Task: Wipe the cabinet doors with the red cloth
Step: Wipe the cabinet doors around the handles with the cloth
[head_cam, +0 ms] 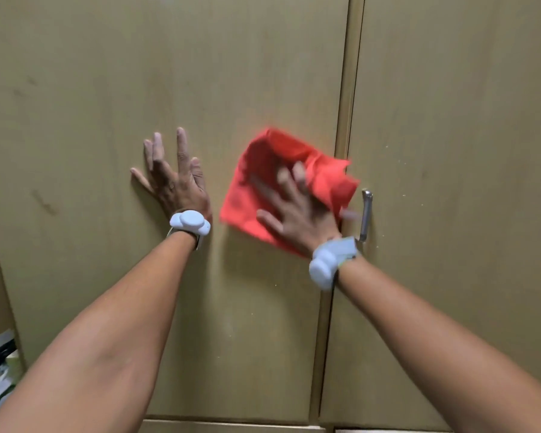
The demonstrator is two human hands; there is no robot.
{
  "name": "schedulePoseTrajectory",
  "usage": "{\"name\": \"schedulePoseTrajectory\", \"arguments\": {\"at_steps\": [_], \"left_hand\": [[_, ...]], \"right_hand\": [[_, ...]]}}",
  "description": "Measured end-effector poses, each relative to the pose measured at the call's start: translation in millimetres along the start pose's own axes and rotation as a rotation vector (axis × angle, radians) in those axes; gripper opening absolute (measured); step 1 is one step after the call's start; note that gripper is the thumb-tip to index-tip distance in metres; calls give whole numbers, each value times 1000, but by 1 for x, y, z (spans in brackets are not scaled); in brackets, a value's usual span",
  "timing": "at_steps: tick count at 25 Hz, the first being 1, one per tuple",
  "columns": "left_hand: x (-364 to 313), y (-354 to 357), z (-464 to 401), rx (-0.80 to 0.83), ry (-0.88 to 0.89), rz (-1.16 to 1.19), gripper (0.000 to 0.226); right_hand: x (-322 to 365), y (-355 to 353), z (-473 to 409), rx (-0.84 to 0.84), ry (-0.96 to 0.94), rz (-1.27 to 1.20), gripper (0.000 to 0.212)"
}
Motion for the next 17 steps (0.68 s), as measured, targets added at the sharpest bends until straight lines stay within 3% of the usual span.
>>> {"name": "schedulePoseTrajectory", "arguments": {"at_steps": [3, 6, 11, 14, 17], "left_hand": [[10, -1, -1, -45, -27, -16, 53], [8, -1, -1, -40, -25, 18, 54], [6, -8, -3, -48, -31, -5, 52], [7, -7, -3, -33, -44, 25, 53], [9, -6, -2, -27, -37, 27, 54]], "right_hand": [[-18, -52, -50, -261, 74, 219, 70], [-10, -29, -6, -339, 170, 106, 71], [5, 7, 85, -209, 363, -28, 62], [-4, -29, 39, -262, 366, 166, 47], [-10, -53, -18, -226, 305, 267, 62]]}}
Point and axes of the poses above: each hand's wrist, its own z-axis away from the middle knuckle, its own y-axis out of the palm, x = y × z, the point moved 7 cm from there along -z, towards the middle knuckle, and after that the axes turned 14 degrees about -z, right-handed, at the moved point
